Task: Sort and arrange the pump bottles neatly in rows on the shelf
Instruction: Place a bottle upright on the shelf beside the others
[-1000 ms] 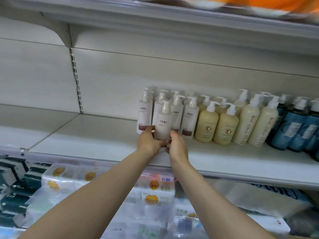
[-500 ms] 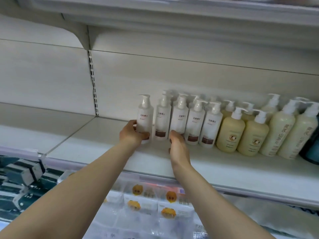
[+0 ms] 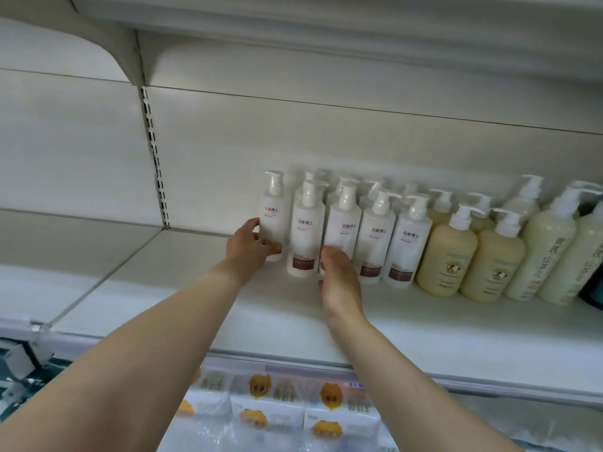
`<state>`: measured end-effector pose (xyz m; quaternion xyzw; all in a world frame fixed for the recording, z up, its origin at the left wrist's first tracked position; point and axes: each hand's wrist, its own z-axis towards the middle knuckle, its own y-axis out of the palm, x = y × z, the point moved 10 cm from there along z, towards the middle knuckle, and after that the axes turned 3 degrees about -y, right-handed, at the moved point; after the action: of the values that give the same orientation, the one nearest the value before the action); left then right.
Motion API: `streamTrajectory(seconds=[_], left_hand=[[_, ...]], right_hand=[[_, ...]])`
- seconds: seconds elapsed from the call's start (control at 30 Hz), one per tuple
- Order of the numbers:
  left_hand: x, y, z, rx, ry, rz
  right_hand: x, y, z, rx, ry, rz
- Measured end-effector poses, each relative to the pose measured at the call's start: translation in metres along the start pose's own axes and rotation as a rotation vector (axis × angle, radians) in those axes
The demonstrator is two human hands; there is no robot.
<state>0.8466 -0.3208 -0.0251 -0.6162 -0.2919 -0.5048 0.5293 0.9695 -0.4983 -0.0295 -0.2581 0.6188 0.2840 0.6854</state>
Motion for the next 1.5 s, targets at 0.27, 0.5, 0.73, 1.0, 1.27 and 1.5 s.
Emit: streamTrajectory(seconds=[0.27,0.5,0.73,1.0,1.27,1.5], left_hand=[[-0.009,0.006,0.016,0.036,-0.037,-0.029],[-0.009,0.006,0.020,0.081,-0.023,0.030],[-0.007,0.008,0.025,0.079,-0.036,0.060],[-0.009,0.008,0.032,0.075,-0.041,0.059],[-0.010,0.009,0.030,0.058,-0.047,0.040],[-0.012,0.010,0.024,0.060,-0.097,0.022]], right_hand=[[0.006,-0.004,0.008,0.000,-0.047,-0.007],[0.009,-0.005,0.009,0.034,-0.049,-0.015],[0.008,-0.005,0.010,0.044,-0.070,0.007],[0.011,-0.005,0.012,0.053,-0.068,0.013],[0.014,-0.005,0.015,0.054,-0.055,0.025],[0.016,-0.007,0.016,0.050,-0.036,0.006]])
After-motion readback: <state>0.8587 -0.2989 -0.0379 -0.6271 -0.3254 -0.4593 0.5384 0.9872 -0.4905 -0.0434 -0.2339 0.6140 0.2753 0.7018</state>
